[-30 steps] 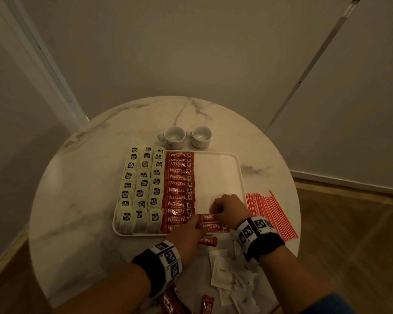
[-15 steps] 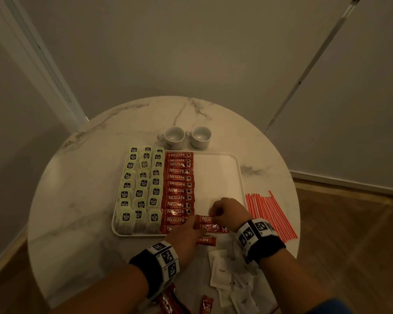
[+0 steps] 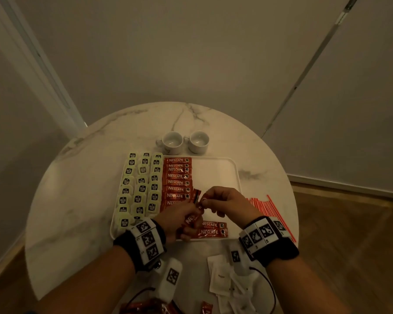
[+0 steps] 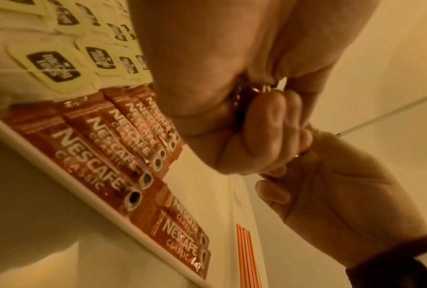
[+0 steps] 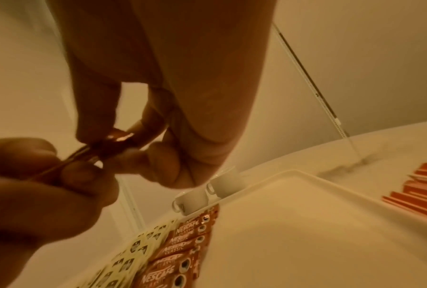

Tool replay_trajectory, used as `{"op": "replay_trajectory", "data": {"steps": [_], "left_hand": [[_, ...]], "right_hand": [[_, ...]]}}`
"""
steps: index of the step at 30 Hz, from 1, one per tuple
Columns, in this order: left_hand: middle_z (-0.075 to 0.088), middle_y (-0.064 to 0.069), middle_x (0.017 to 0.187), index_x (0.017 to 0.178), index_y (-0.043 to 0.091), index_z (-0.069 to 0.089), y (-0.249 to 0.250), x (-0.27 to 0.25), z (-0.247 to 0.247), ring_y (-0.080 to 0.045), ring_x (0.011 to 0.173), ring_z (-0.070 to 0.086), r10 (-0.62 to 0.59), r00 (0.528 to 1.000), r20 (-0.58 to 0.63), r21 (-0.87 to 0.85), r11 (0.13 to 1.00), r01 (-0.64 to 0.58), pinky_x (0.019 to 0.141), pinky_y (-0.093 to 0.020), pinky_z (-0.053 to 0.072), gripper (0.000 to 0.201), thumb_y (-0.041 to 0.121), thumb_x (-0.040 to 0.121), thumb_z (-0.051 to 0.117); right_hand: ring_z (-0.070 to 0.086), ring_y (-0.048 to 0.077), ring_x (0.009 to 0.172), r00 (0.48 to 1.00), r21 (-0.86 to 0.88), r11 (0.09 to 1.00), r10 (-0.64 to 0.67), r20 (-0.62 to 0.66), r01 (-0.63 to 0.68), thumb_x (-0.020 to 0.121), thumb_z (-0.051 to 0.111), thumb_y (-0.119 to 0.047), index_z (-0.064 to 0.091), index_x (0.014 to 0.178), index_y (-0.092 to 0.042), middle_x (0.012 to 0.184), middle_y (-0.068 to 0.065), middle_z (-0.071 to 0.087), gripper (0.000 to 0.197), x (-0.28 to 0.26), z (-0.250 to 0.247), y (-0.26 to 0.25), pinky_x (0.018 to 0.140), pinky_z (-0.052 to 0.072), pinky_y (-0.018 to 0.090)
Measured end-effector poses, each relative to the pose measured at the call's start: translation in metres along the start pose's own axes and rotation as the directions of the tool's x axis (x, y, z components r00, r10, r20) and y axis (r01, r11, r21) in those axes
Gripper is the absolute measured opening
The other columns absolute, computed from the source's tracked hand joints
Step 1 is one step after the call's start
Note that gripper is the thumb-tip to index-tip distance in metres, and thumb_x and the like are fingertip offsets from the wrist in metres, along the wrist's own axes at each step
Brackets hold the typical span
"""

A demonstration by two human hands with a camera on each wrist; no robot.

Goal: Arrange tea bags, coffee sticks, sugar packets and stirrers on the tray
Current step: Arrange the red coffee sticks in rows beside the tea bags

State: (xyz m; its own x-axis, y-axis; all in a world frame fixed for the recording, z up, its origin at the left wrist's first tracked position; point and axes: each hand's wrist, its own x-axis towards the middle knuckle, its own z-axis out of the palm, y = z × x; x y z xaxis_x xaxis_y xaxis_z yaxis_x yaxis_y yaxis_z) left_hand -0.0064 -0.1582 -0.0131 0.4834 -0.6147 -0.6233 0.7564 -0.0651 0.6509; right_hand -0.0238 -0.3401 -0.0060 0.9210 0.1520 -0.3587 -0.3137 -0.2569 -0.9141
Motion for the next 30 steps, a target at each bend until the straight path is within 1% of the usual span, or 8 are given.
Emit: {"op": "replay_trajectory", "data": {"steps": [4,10,14,20,23,25,27,30], "left_hand": [[0.065,-0.007,0.069,0.101,0.002,0.056,0.003,0.0,-0.003,-0.017,0.051,0.057,0.158,0.982,-0.104,0.159,0.977,-0.141,0.043,-0.025,0.045,0.016,0.014,0.091,0.061],[0.069,-0.012,0.066,0.087,0.001,0.062,0.004,0.002,-0.008,-0.015,0.039,0.049,0.339,0.932,-0.132,0.392,0.881,-0.265,0.044,-0.024,0.042,0.014,0.015,0.09,0.063],[0.064,-0.01,0.056,0.081,-0.002,0.067,0.006,0.003,-0.006,-0.012,0.037,0.049,0.389,0.911,-0.134,0.528,0.807,-0.266,0.042,-0.02,0.04,0.031,0.028,0.09,0.064],[0.064,0.004,0.054,0.072,0.011,0.07,0.004,0.007,-0.005,0.0,0.046,0.053,0.451,0.881,-0.146,0.589,0.755,-0.289,0.052,-0.011,0.041,0.021,0.026,0.087,0.068],[0.068,0.006,0.06,0.073,0.019,0.07,0.002,0.013,-0.008,-0.004,0.056,0.057,0.468,0.863,-0.189,0.642,0.724,-0.252,0.056,-0.012,0.045,0.017,0.023,0.089,0.065],[0.069,0.007,0.063,0.075,0.022,0.07,0.0,0.015,-0.009,-0.004,0.06,0.059,0.454,0.87,-0.194,0.666,0.712,-0.223,0.055,-0.007,0.043,0.018,0.024,0.091,0.062],[0.069,0.006,0.066,0.074,0.022,0.069,-0.001,0.015,-0.007,0.0,0.062,0.061,0.432,0.886,-0.172,0.689,0.695,-0.205,0.059,-0.005,0.044,0.021,0.029,0.092,0.06],[0.071,0.001,0.075,0.086,0.02,0.07,-0.008,0.018,-0.007,-0.015,0.076,0.068,0.39,0.902,-0.185,0.704,0.693,-0.155,0.079,-0.03,0.054,0.02,0.031,0.094,0.056]], "right_hand": [[0.044,0.007,0.052,0.995,0.014,1.0,-0.011,-0.103,0.013,0.088,0.064,-0.011,0.069,0.082,-0.013,0.067,0.001,0.061,0.008,0.003,-0.001,-0.003,0.049,0.035,0.022],[0.044,0.011,0.051,0.974,0.036,0.995,0.102,-0.201,-0.096,0.093,0.057,-0.017,0.066,0.077,-0.011,0.059,0.0,0.056,0.019,0.004,0.002,0.001,0.047,0.034,0.023],[0.054,0.013,0.059,0.994,0.089,0.996,0.031,-0.102,-0.022,0.09,0.061,-0.009,0.064,0.089,-0.011,0.069,0.006,0.066,0.003,0.0,0.005,-0.002,0.048,0.04,0.024],[0.053,0.02,0.047,0.981,0.082,0.997,0.031,-0.191,-0.016,0.093,0.056,-0.003,0.066,0.09,-0.004,0.056,0.008,0.058,0.011,0.004,0.001,0.002,0.047,0.046,0.028],[0.063,0.019,0.054,0.975,0.057,0.996,0.085,-0.203,-0.075,0.098,0.045,-0.005,0.066,0.099,-0.01,0.07,0.01,0.063,0.022,0.007,-0.002,0.004,0.055,0.056,0.031],[0.066,0.011,0.07,0.98,-0.147,0.988,0.023,-0.196,-0.053,0.097,0.049,-0.011,0.066,0.107,-0.016,0.086,0.005,0.07,0.02,0.006,-0.003,0.002,0.072,0.057,0.026],[0.06,-0.004,0.08,0.993,-0.455,0.89,-0.079,-0.092,0.028,0.092,0.06,-0.018,0.069,0.11,-0.021,0.097,-0.004,0.071,0.02,0.005,-0.001,-0.002,0.078,0.048,0.009],[0.057,0.004,0.084,0.994,-0.67,0.738,-0.107,0.001,0.08,0.087,0.066,-0.018,0.072,0.1,-0.02,0.097,-0.001,0.068,0.014,0.01,0.0,-0.001,0.077,0.048,0.015]]}}
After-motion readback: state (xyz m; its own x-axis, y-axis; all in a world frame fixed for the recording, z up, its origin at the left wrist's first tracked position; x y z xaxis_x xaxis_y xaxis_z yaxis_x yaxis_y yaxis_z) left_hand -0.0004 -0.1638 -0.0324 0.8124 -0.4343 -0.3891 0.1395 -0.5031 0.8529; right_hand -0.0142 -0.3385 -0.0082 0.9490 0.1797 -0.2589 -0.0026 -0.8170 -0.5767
